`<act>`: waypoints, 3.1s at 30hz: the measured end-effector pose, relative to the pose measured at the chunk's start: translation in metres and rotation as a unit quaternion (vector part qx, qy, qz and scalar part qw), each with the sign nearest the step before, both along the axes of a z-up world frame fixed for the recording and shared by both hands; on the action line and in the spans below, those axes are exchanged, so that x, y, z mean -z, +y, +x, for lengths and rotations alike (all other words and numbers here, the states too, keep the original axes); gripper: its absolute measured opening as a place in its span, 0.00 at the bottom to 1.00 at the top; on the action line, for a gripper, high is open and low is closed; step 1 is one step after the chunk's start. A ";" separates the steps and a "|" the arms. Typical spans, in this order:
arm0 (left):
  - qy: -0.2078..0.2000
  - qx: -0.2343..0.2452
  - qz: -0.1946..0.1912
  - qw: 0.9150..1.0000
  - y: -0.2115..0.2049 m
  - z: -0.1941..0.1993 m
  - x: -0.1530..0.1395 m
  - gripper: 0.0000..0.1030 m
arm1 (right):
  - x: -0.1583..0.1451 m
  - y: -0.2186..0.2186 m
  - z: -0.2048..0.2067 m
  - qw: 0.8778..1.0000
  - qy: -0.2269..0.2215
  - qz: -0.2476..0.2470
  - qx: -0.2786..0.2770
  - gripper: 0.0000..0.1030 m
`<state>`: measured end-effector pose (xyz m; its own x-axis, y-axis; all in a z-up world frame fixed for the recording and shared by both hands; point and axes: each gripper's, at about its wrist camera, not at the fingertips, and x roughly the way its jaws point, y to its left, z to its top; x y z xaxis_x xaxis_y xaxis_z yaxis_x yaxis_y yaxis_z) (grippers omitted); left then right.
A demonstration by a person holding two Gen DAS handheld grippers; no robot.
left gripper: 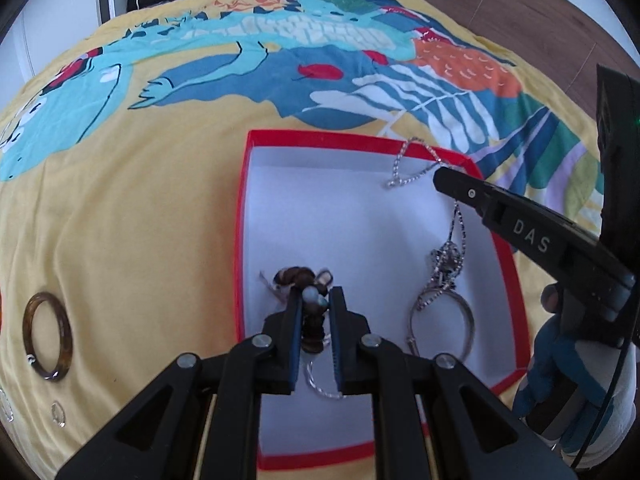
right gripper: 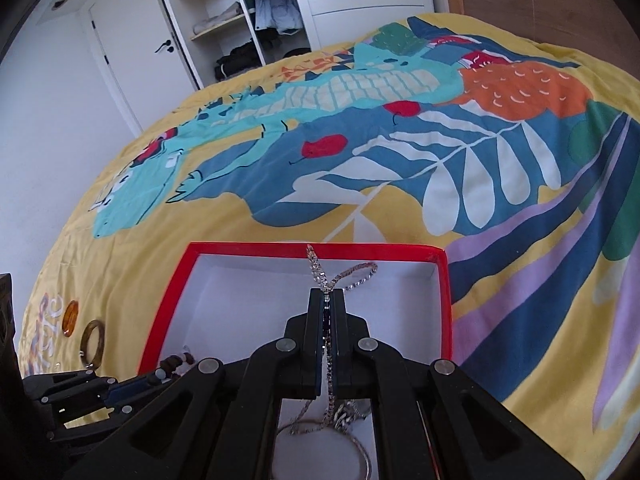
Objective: Organize jewelry
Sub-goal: 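Lower both pieces into the red box and open both tools, then move both open tools back over the remaining jewelry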
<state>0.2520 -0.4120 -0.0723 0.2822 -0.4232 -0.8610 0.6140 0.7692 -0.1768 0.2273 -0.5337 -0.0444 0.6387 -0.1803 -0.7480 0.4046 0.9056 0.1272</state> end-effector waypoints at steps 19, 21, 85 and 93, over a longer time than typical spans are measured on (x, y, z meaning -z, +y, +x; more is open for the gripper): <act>0.005 0.005 0.006 1.000 0.005 -0.001 -0.006 0.27 | 0.002 -0.007 -0.015 0.998 0.028 -0.019 0.049 0.48; 0.002 0.009 0.002 1.000 0.007 -0.005 -0.014 0.27 | -0.005 -0.004 -0.019 0.998 0.025 -0.027 0.049 0.50; -0.196 -0.344 0.008 0.918 0.443 -0.237 -0.201 0.42 | -0.163 0.342 -0.218 0.982 -0.157 -0.031 -0.104 0.75; -0.201 -0.312 0.002 0.928 0.417 -0.238 -0.198 0.42 | -0.177 0.323 -0.233 0.982 -0.170 -0.040 -0.071 0.76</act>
